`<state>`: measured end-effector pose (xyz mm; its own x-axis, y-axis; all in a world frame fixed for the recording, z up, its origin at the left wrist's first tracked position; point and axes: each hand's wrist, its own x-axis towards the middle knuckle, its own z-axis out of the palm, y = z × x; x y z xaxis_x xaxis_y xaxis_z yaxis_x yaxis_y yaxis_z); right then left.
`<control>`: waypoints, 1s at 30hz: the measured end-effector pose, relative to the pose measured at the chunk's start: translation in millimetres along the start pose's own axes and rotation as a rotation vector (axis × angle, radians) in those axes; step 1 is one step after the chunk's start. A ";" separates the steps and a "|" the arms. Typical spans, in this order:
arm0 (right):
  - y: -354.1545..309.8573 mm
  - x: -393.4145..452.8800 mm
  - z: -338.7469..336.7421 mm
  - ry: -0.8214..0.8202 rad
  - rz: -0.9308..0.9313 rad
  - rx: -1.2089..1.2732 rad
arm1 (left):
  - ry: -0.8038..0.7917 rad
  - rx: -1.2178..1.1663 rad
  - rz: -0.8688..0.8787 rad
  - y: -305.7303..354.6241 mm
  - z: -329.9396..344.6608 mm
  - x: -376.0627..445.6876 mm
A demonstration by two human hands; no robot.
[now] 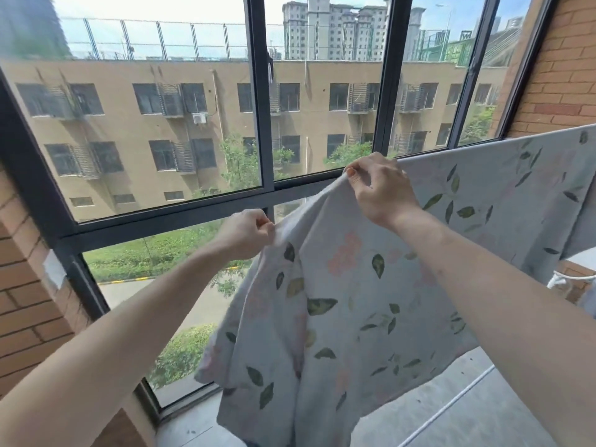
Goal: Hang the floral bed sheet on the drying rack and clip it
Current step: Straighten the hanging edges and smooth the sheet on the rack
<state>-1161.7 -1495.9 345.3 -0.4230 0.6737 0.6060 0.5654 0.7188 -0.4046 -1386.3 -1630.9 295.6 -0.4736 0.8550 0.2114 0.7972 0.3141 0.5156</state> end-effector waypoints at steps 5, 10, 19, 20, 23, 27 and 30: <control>2.2 -4.3 2.5 0.012 0.021 0.008 | -0.007 -0.122 0.126 6.5 26.3 -44.8; -0.8 -8.8 1.2 -0.004 0.042 0.020 | -0.114 -0.028 0.235 19.9 48.9 -53.5; -4.1 -8.9 8.4 0.024 0.045 -0.009 | -0.062 -0.272 0.311 -15.2 0.6 -5.7; -5.5 -7.6 10.2 0.028 0.046 -0.013 | -0.023 -0.411 0.259 -18.8 -2.0 3.5; -4.9 -4.7 15.2 0.036 0.046 -0.013 | 0.090 -0.457 0.121 -30.7 4.7 21.5; -4.0 -6.4 18.5 0.105 0.019 0.026 | -0.144 -0.292 0.155 -28.5 30.6 18.1; 0.0 -14.5 22.6 0.133 -0.034 0.096 | -0.135 -0.199 0.165 -10.1 32.3 17.6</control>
<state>-1171.5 -1501.8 321.1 -0.3396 0.6249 0.7030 0.4796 0.7580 -0.4421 -1390.7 -1605.7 267.3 -0.2788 0.9391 0.2009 0.7639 0.0901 0.6390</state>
